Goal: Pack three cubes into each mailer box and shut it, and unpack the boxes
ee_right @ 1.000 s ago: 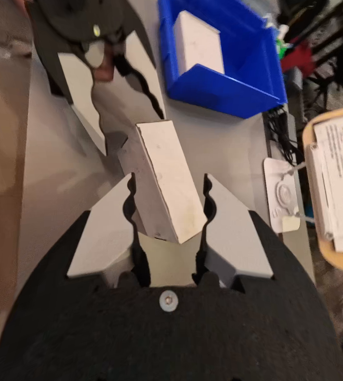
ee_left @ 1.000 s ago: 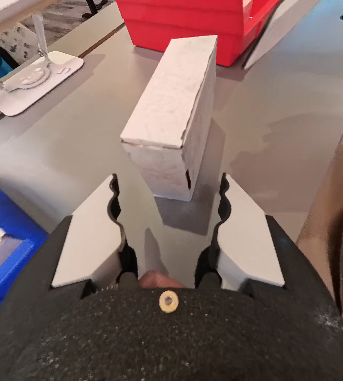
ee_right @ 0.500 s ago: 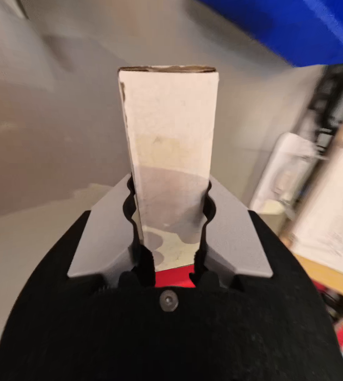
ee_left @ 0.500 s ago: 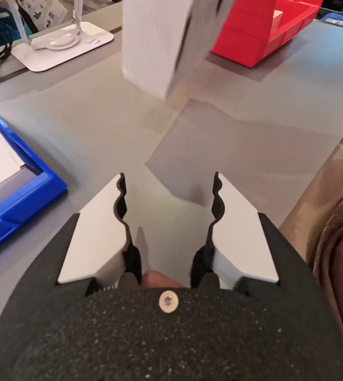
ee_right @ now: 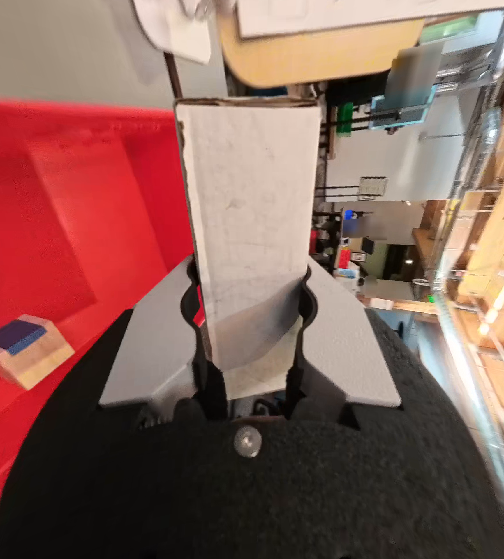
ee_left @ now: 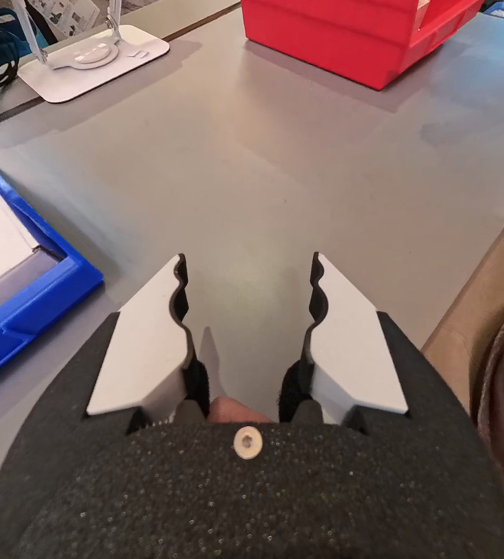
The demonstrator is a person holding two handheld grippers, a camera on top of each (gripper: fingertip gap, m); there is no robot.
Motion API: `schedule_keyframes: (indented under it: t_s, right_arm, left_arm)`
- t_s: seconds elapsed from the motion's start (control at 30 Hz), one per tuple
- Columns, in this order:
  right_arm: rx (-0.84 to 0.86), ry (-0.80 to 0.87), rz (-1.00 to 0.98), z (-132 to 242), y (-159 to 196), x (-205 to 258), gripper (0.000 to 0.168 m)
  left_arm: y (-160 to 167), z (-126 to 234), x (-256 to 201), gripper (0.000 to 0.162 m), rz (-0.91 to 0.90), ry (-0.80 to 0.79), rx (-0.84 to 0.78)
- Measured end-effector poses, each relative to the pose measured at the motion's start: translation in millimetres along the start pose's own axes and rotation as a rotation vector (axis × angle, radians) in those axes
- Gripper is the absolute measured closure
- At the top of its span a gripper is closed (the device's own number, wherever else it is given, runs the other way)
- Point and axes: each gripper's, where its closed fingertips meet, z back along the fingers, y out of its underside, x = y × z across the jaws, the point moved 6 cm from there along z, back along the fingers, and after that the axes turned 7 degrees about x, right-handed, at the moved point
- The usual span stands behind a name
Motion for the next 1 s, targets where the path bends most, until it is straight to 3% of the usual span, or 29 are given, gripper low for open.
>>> schedule_keyframes:
  t_s: [0.13, 0.53, 0.7, 0.9, 1.0]
  right_arm:
    - [-0.011, 0.111, 0.119, -26.4, 0.3, 44.8, 0.103]
    - [0.08, -0.073, 0.139, -112.0, 14.1, 88.4, 0.102]
    - [0.094, -0.255, 0.117, -113.9, 19.2, 107.8, 0.071]
    - [0.088, -0.44, 0.08, -88.7, 19.2, 110.3, 0.073]
    - [0.106, -0.419, 0.047, -96.3, 20.3, 103.5, 0.076]
  left_arm:
    - [1.0, -6.7, -0.4, 0.083, 0.0, 0.009, 0.013]
    - [2.0, -18.3, -7.4, 0.088, -0.04, 0.02, 0.041]
    - [3.2, -19.3, -8.8, 0.088, -0.056, 0.022, 0.054]
    - [3.5, -15.5, -8.1, 0.088, -0.057, 0.026, 0.043]
    - [3.6, -16.1, -8.5, 0.088, -0.053, 0.029, 0.045]
